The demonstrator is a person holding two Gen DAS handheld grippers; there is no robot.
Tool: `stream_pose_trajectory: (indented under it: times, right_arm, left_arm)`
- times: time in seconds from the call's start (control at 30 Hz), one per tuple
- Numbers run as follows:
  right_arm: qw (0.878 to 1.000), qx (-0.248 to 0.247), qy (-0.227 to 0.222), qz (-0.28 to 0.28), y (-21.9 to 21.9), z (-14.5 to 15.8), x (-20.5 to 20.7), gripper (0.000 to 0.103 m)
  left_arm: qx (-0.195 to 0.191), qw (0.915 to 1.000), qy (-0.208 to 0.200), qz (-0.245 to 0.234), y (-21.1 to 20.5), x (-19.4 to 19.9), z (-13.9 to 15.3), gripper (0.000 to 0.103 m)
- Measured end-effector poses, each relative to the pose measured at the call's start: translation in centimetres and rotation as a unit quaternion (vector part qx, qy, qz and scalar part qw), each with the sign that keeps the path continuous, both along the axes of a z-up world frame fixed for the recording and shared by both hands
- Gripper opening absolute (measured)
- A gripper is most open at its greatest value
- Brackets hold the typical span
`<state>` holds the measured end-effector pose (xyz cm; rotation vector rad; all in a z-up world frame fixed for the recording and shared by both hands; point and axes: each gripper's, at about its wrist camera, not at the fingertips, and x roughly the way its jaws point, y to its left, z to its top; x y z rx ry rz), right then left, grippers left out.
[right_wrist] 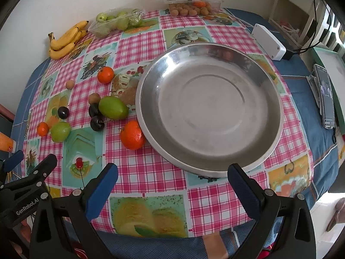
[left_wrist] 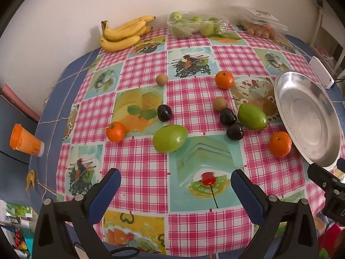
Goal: Organize fruits
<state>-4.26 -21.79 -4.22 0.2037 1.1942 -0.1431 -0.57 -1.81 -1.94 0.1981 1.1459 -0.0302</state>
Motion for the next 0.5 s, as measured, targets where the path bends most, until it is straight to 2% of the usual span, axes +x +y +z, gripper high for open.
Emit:
stream_pose_trajectory:
  times: [0.5]
  right_arm:
    - [1.000, -0.001, 0.005, 0.000, 0.1, -0.2, 0.1, 0.101]
  left_arm:
    - [-0.029, 0.9986, 0.003, 0.043, 2.2, 0.3, 0.1, 0.103]
